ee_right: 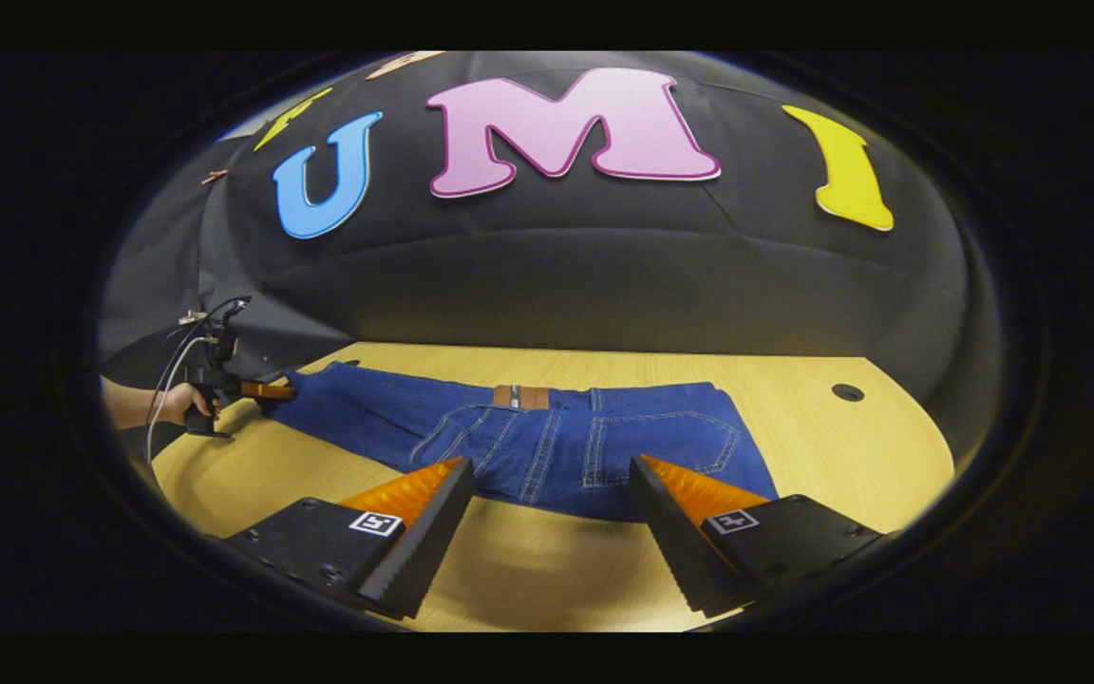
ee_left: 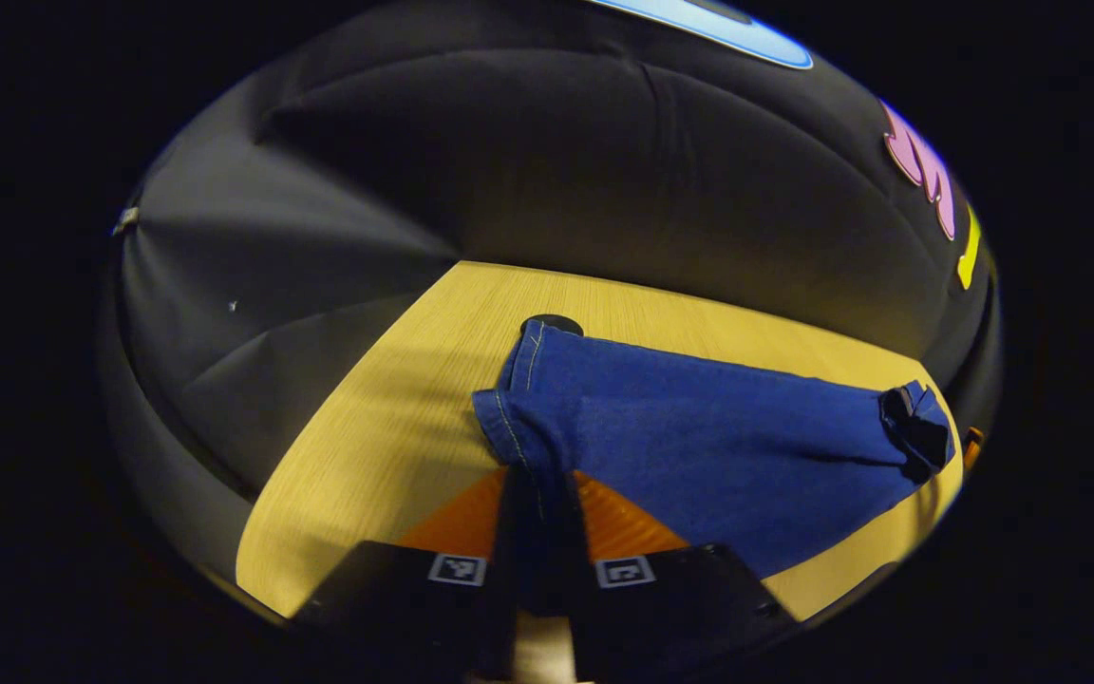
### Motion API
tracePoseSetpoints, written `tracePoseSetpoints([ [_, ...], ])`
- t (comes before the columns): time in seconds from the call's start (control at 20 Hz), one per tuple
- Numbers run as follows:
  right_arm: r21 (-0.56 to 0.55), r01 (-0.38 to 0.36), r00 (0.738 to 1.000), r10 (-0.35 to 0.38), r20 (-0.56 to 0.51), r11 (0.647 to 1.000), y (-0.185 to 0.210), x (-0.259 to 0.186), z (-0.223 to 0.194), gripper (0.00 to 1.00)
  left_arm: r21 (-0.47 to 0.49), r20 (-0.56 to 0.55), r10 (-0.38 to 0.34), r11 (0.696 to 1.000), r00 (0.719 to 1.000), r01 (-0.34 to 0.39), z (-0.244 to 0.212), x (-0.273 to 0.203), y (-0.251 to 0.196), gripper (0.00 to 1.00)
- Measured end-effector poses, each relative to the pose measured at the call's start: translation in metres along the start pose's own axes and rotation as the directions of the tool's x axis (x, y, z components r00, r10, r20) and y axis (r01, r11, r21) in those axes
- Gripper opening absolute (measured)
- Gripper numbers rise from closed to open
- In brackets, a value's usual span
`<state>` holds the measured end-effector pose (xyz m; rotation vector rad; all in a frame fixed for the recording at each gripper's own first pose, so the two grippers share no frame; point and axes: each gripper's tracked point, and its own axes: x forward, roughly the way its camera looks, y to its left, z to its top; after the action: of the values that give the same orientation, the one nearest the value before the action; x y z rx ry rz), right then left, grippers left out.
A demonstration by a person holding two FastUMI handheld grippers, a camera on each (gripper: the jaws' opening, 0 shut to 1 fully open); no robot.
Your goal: Grasp the waist and the cuffs of the jeans and fold them to make the two legs overlap; first hold the waist and fold one-third of the jeans toward the cuffs, then hold the cuffs and fold the remaining one-third in the same direction to finish folding.
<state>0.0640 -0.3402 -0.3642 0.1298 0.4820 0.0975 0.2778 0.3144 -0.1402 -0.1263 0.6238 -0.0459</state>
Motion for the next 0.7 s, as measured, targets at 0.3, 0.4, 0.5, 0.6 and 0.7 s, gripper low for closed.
tracePoseSetpoints([
  [0.3,0.028,0.029,1.000,-0.029,-0.001,0.999,-0.012,-0.004,0.001,1.00,-0.053,0.012,-0.013,0.998,1.000,0.013,0.007,-0.002,-0.004,0.07],
  [0.4,0.015,0.043,0.999,-0.044,0.021,0.999,-0.022,-0.008,0.009,1.00,-0.079,0.018,-0.002,0.997,1.000,0.004,0.008,-0.002,-0.003,0.07],
  [0.5,0.007,0.057,0.998,-0.058,0.035,0.998,-0.032,-0.011,0.015,1.00,-0.080,0.036,0.015,0.997,0.999,-0.012,0.013,-0.004,-0.004,0.06],
  [0.6,0.001,0.077,0.996,-0.077,0.038,0.997,-0.045,-0.016,0.019,1.00,-0.076,0.066,0.009,0.997,0.998,-0.004,0.023,-0.013,-0.007,0.06],
  [0.7,-0.005,0.097,0.994,-0.097,0.041,0.995,-0.059,-0.024,0.024,1.00,-0.065,0.087,-0.005,0.998,0.996,0.011,0.037,-0.030,-0.013,0.06],
])
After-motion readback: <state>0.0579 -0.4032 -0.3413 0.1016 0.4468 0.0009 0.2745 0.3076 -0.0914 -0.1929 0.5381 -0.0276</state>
